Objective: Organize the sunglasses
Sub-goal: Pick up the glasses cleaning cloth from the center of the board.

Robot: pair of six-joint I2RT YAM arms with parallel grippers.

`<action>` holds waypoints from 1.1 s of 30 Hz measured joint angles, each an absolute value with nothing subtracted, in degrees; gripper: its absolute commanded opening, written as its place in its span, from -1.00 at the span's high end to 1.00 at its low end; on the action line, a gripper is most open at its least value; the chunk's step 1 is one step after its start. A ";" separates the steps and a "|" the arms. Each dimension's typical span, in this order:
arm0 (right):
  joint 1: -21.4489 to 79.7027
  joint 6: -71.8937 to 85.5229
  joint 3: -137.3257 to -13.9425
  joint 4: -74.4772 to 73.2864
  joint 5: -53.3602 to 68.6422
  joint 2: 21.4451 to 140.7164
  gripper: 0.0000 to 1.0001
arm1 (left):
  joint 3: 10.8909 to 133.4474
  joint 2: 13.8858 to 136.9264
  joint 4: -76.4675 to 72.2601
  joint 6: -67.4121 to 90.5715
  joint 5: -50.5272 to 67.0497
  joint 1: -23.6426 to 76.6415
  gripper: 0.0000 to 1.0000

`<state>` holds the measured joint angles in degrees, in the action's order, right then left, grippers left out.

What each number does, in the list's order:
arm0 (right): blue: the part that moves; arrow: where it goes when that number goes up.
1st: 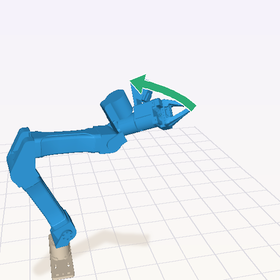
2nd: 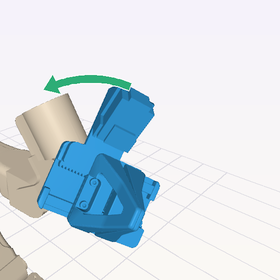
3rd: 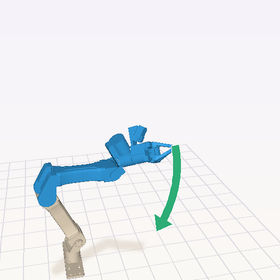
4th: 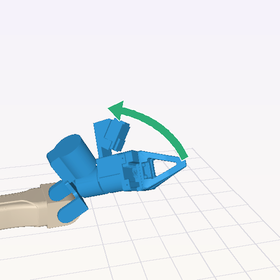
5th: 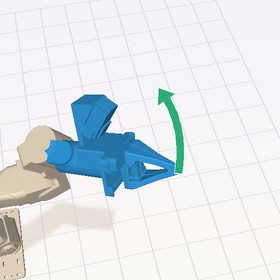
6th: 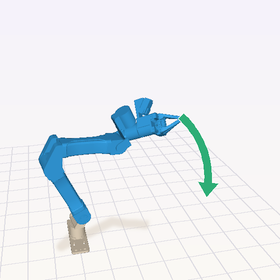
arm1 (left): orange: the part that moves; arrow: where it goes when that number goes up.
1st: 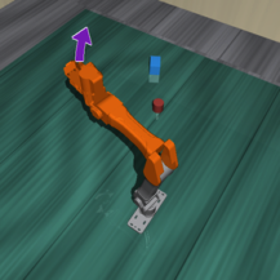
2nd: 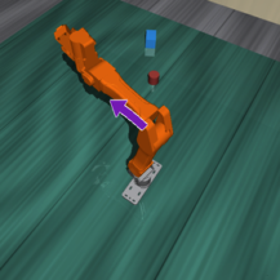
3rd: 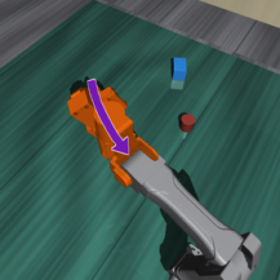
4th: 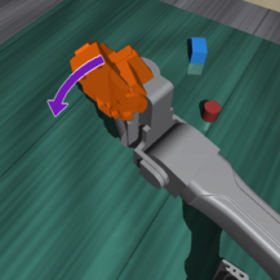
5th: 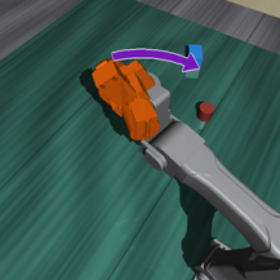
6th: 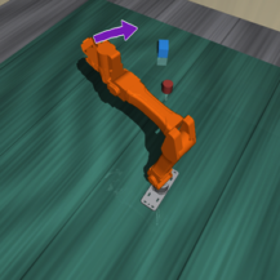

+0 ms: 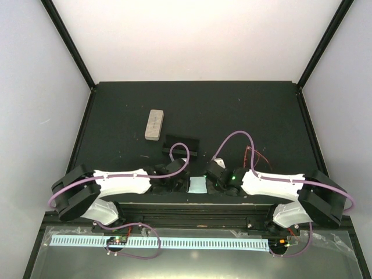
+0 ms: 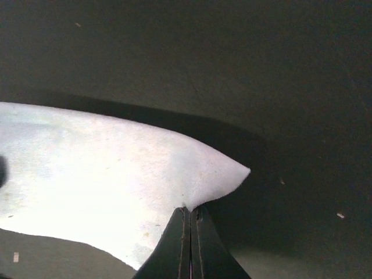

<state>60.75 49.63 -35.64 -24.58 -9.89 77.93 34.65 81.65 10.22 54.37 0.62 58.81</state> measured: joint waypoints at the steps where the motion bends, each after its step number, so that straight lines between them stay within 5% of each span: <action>1: 60.75 49.45 -36.32 -24.95 -9.96 77.93 0.98 | 35.11 81.06 10.81 54.00 0.27 58.61 0.97; 21: 57.80 43.29 -59.92 -27.29 -14.26 88.16 0.98 | 44.29 74.81 20.56 37.21 0.30 40.01 0.97; 33: 52.42 42.28 -69.91 -24.88 -14.87 101.43 0.98 | 54.96 87.42 21.87 25.58 4.64 30.63 0.97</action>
